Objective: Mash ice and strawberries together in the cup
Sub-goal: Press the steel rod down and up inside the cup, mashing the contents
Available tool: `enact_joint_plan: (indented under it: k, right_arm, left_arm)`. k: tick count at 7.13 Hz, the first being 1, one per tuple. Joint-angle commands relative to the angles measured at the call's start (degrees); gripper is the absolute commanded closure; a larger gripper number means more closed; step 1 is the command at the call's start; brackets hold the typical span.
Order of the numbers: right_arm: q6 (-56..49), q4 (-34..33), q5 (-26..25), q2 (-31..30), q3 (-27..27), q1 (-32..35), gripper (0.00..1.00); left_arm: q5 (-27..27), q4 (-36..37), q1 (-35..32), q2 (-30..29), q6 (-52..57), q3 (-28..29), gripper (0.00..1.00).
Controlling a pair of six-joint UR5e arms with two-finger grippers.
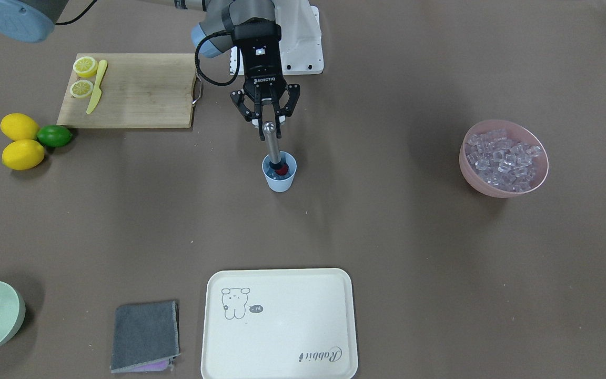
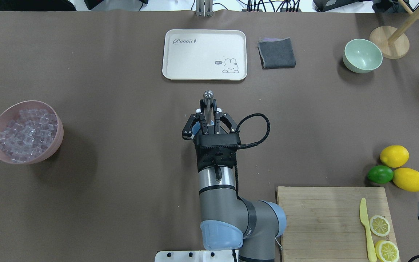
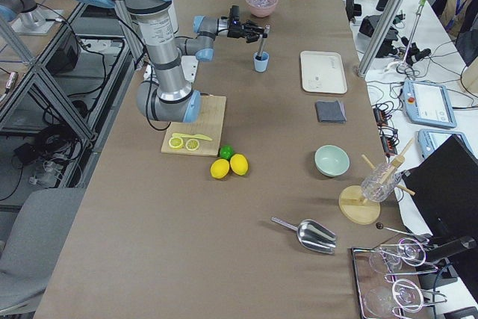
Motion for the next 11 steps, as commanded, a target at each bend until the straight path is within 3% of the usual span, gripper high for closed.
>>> enact_joint_plan:
  k: [1,4,9,11]
  right_arm:
    - [0.07,0.0,0.13,0.08,-0.29,-0.08,1.0]
    - [-0.02,0.0,0.48,0.43,-0.21,0.01,1.0]
    - [-4.3,-0.08,2.5,-0.01,6.2,2.55,1.0]
    - [-4.33,-0.08,2.5,0.34,5.6,2.91,1.0]
  left_arm:
    - [0.0,0.0,0.0,0.0,0.0,0.0,0.03]
    - [0.0,-1.39,0.09,0.0,0.0,1.05,0.03]
    - [0.0,-1.76,0.0,0.0,-0.09,1.14,0.03]
    - [0.0,-1.76,0.0,0.0,0.0,1.14,0.03]
